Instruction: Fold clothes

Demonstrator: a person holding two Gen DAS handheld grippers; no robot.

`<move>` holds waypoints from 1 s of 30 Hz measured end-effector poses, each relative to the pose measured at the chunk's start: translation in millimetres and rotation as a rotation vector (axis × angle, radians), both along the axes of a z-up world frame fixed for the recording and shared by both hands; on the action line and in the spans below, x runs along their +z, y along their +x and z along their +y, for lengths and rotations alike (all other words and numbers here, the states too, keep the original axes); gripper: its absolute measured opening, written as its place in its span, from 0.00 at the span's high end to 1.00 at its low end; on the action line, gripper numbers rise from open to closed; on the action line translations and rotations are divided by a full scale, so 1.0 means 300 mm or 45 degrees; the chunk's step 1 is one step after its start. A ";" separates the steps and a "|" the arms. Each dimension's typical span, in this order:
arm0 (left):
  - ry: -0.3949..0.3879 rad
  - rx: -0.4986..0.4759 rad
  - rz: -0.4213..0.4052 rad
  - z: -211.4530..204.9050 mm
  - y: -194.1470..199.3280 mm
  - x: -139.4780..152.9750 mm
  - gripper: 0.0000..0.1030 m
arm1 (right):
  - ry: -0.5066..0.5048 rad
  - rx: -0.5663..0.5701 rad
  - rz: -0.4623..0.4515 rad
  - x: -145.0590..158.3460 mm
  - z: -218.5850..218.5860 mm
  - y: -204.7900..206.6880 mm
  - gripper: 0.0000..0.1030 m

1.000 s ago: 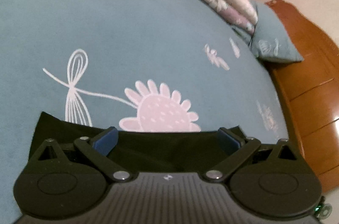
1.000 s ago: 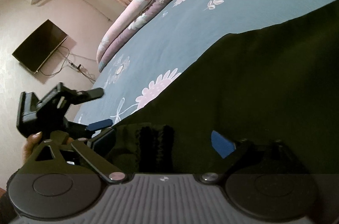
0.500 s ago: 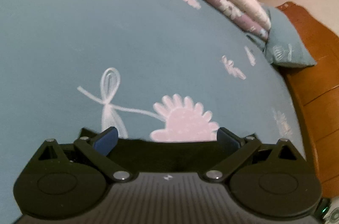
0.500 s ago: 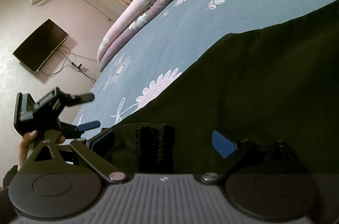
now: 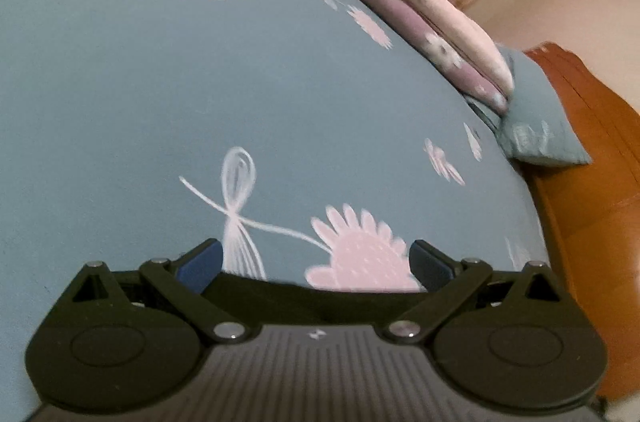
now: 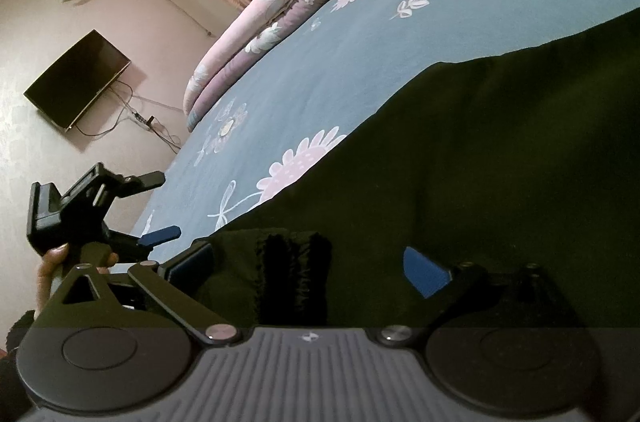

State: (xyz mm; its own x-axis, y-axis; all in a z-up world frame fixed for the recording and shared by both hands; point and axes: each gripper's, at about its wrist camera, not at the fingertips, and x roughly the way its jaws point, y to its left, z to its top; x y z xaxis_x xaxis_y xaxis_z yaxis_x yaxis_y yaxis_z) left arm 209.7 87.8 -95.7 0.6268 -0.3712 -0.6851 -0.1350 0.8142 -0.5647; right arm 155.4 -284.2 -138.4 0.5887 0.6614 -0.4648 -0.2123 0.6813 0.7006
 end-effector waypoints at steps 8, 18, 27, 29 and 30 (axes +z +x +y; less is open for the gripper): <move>0.042 0.047 0.087 0.004 -0.019 -0.040 0.04 | 0.005 -0.001 0.006 0.002 -0.009 -0.001 0.00; 0.145 -0.154 0.258 -0.140 -0.284 0.014 0.04 | -0.011 0.003 -0.002 0.008 -0.005 -0.009 0.00; -0.011 -0.063 0.300 -0.120 -0.419 -0.049 0.04 | -0.008 0.000 0.002 0.008 -0.003 -0.010 0.00; -0.018 -0.092 0.259 -0.141 -0.440 -0.007 0.04 | -0.011 0.000 0.001 0.009 -0.002 -0.010 0.00; -0.006 -0.113 0.236 -0.157 -0.453 0.014 0.04 | -0.014 0.000 0.001 0.009 0.000 -0.010 0.00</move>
State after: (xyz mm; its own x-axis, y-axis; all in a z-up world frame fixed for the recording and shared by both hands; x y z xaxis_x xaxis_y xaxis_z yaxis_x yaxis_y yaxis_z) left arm 73.8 40.8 -91.4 0.4549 -0.4227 -0.7838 -0.1648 0.8250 -0.5405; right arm 152.4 -284.3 -135.7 0.5881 0.6562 -0.4727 -0.2120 0.6891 0.6929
